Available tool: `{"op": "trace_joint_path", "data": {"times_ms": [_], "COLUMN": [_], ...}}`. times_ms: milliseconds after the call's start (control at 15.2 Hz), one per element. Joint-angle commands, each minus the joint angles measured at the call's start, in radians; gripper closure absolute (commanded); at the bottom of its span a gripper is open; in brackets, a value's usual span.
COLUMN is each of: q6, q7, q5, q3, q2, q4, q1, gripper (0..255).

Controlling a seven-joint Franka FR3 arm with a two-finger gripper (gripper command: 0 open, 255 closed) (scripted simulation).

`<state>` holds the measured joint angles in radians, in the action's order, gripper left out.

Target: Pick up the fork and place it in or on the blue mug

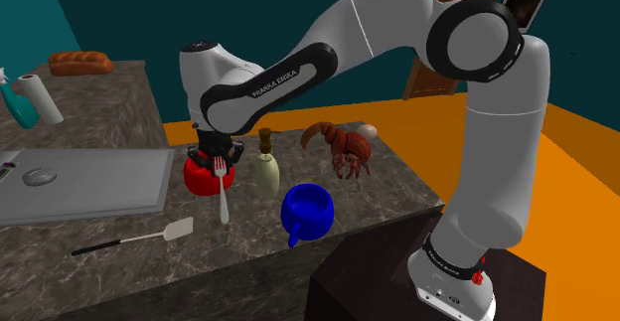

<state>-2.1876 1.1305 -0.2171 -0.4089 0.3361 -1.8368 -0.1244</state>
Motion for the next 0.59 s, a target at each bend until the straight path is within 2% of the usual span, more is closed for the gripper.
{"op": "trace_joint_path", "data": {"times_ms": [0,264,528], "q6": [-0.035,-0.097,-0.138], "q7": [-0.016,-0.073,-0.149], "q5": [0.026,0.1,0.188], "q3": [-0.008,-0.019,-0.014], "q2": [-0.07,-0.229,-0.389], "q4": [-0.099,-0.301,-0.485], "q1": [0.023,0.065,0.084], "gripper": [255,255,255]}}
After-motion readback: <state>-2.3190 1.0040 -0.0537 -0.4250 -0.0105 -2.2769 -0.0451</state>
